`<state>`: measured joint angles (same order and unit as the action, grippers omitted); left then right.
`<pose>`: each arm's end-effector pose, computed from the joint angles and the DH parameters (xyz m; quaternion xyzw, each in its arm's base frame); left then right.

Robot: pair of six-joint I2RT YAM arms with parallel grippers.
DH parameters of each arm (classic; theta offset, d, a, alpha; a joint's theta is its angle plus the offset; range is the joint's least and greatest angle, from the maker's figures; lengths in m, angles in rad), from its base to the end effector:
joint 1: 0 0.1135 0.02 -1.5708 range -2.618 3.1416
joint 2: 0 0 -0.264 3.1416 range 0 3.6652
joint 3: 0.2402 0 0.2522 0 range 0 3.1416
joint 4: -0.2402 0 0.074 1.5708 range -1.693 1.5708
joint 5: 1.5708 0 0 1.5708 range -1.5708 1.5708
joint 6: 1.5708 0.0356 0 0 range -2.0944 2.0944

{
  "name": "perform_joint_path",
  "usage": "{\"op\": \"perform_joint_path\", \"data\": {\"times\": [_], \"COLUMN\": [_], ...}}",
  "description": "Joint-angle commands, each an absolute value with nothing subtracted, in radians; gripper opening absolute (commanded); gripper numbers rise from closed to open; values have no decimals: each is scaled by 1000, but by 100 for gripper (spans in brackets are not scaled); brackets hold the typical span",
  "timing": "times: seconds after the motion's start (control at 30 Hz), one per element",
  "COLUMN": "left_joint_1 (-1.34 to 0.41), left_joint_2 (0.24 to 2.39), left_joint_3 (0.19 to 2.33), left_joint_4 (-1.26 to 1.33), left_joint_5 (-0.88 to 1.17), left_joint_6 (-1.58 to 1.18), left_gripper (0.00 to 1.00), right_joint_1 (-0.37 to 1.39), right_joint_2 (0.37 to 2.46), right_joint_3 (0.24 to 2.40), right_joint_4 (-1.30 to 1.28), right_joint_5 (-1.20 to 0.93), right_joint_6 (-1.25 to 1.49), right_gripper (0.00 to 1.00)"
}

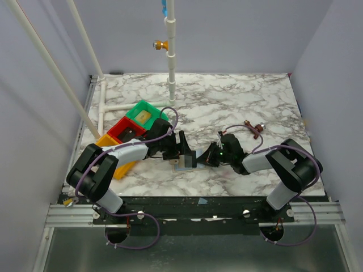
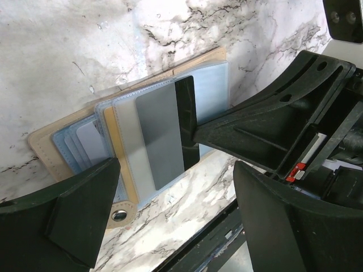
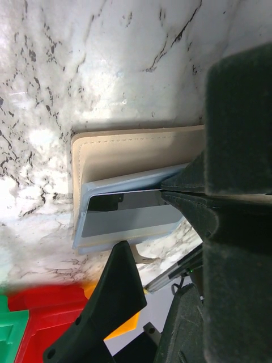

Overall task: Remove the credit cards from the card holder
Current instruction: Remove the credit card from the card holder.

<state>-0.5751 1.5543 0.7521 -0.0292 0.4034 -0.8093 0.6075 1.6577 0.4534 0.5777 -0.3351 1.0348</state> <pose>0.2450 -0.1754 0.1642 -0.0348 0.9157 -0.3697 0.1533 0.2182 0.1659 0.1062 0.1121 0.8743 0.4294 0.1968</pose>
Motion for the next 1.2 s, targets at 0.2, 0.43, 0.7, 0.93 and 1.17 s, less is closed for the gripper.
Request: {"op": "perform_joint_path", "data": {"times": [0.2,0.43,0.7,0.93,1.17], "left_joint_1": [-559,-554,-551,-548,-546], "left_joint_2": [1574,1574,1577,1576,1577], "left_joint_3": [747,744,746,746,747], "left_joint_4": [-97,-97,-99,-100,-102], "left_joint_5": [370,370,369,370,370], "left_joint_6": [-778,-775,-772,-771,-771], "left_gripper": [85,85,85,85,85], "right_joint_1": [587,565,559,548,541], "right_joint_2": [1635,1603,1601,1579,1560], "right_joint_3": [441,420,418,401,382], "right_joint_4": [490,482,479,473,470], "right_joint_5": [-272,-273,-287,-269,-267], "right_joint_6": [990,977,970,972,971], "right_gripper": [1,0,1,1,1]}}
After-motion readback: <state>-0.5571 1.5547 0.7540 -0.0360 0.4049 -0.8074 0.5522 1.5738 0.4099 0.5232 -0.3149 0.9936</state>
